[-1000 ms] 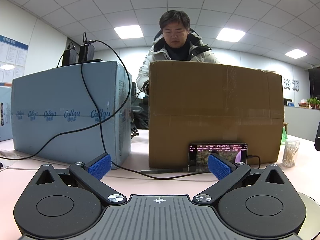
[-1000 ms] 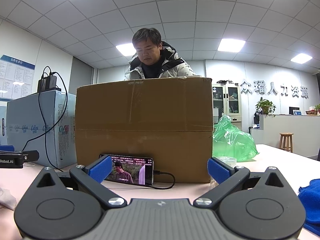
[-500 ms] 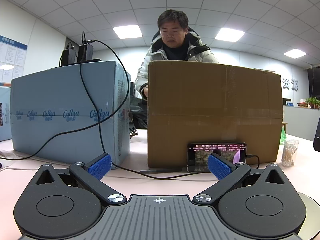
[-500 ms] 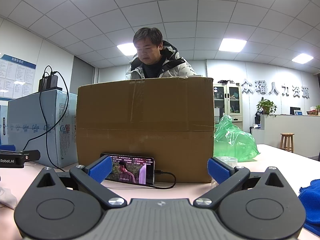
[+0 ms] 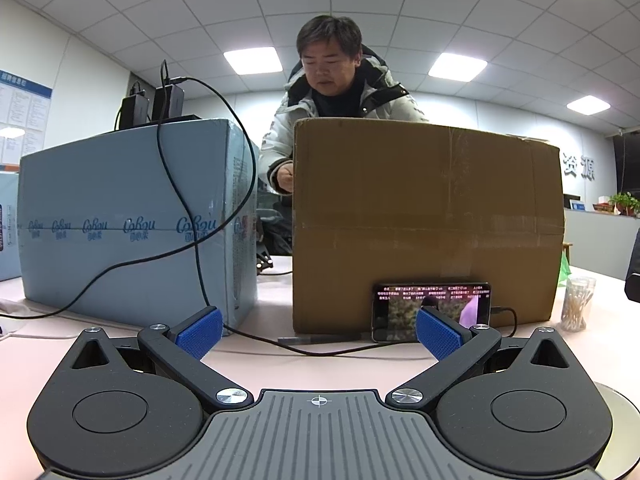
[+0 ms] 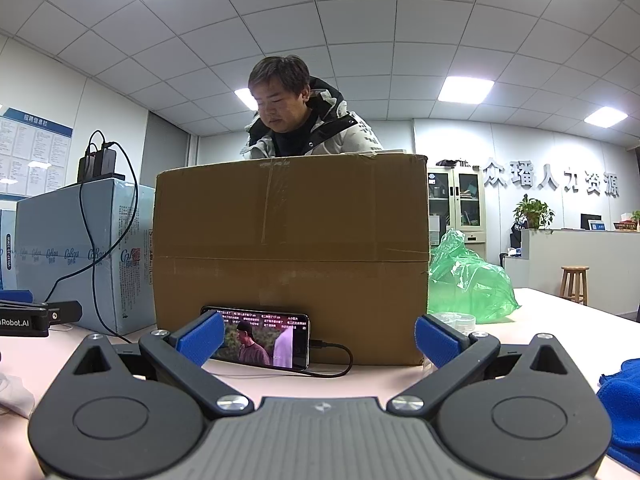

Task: Clean bowl

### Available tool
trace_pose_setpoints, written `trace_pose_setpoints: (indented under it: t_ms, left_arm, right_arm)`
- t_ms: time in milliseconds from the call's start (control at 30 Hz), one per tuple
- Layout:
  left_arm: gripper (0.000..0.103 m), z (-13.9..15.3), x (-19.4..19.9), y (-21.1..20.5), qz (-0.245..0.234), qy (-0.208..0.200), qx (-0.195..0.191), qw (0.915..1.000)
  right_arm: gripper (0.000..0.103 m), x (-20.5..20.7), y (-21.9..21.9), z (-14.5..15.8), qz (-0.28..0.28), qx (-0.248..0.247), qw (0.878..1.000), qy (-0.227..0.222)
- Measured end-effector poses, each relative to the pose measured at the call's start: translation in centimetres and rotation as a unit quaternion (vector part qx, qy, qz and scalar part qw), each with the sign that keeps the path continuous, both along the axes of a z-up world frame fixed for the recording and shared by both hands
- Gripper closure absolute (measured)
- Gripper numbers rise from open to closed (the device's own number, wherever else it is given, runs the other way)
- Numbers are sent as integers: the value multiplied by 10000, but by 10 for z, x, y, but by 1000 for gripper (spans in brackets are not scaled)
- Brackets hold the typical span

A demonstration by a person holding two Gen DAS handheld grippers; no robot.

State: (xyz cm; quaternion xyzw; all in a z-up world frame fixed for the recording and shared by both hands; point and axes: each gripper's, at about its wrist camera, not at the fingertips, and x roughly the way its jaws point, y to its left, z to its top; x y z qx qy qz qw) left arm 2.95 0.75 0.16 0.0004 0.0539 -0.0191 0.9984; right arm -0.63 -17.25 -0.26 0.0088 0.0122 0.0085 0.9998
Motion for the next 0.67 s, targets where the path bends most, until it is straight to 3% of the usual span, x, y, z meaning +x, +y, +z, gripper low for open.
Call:
trace_pose_setpoints:
  t_ms: [667]
  left_arm:
    - [0,1,-3,0,11,-11,12,10000]
  right_arm:
    - [0,-2,-1,0,23,-14,10000,30]
